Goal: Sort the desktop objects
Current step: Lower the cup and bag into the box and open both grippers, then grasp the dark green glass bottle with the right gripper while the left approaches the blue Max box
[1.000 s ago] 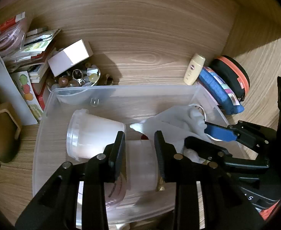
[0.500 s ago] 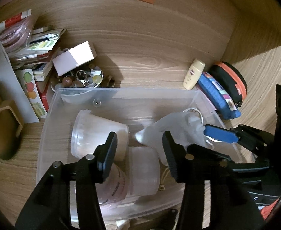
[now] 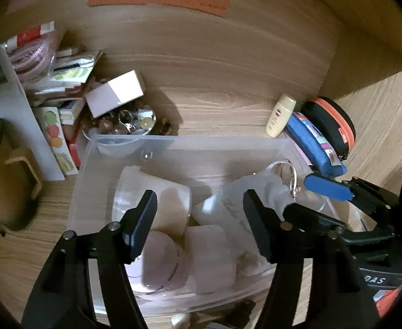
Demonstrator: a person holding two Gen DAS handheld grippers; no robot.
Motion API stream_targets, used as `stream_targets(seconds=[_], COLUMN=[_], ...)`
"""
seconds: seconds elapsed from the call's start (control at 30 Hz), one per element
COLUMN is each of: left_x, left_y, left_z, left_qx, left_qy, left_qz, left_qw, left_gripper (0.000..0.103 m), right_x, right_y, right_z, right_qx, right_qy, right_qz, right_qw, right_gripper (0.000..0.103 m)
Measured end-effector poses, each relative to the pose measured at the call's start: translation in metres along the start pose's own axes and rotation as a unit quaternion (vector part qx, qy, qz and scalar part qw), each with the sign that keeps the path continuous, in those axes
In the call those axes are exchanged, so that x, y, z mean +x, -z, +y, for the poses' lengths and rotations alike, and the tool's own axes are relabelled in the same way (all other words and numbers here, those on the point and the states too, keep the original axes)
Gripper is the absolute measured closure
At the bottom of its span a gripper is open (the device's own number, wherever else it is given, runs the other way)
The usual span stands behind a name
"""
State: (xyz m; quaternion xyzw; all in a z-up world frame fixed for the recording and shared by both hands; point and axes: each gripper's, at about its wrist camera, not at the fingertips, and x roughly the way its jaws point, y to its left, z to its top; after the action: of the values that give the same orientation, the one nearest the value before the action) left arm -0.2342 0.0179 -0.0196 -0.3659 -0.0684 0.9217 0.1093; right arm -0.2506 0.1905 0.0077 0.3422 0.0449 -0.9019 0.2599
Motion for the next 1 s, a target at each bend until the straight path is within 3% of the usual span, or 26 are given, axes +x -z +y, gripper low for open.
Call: stream_targets(seconds=[0.1, 0.2, 0.3, 0.37, 0.43, 0.63, 1.0], left_x=[-0.007, -0.018, -0.031, -0.039, -0.046, -0.071, -0.104], left_y=[-0.003, -0.005, -0.003, 0.000, 0.002, 0.018, 0.055], left_z=[0.003, 0.007, 0.009, 0.010, 0.012, 0.013, 0.020], left_qx=[-0.008, -0.013, -0.014, -0.014, -0.016, -0.020, -0.029], left_qy=[-0.013, -0.024, -0.037, -0.051, -0.058, -0.069, -0.058], left_qz=[-0.009, -0.019, -0.031, -0.036, -0.037, -0.048, -0.029], left_qw=[0.9998, 0.9994, 0.9987, 0.9980, 0.9975, 0.9963, 0.9974], left_gripper=[0.036, 0.033, 0.029, 0.027, 0.015, 0.007, 0.006], right_x=[-0.003, -0.009, -0.016, -0.022, -0.027, -0.044, -0.069], right_y=[-0.003, -0.005, -0.006, -0.006, -0.007, -0.002, 0.022], right_z=[0.004, 0.011, 0.017, 0.020, 0.024, 0.031, 0.046], right_qx=[-0.005, -0.014, -0.018, -0.020, -0.018, -0.001, 0.040], right_qy=[-0.018, -0.001, 0.015, 0.022, 0.025, 0.028, 0.031], right_qz=[-0.003, -0.012, -0.015, -0.019, -0.021, -0.021, -0.021], right_qw=[1.000, 1.000, 1.000, 0.999, 0.999, 0.999, 0.999], right_gripper=[0.039, 0.035, 0.022, 0.021, 0.020, 0.018, 0.016])
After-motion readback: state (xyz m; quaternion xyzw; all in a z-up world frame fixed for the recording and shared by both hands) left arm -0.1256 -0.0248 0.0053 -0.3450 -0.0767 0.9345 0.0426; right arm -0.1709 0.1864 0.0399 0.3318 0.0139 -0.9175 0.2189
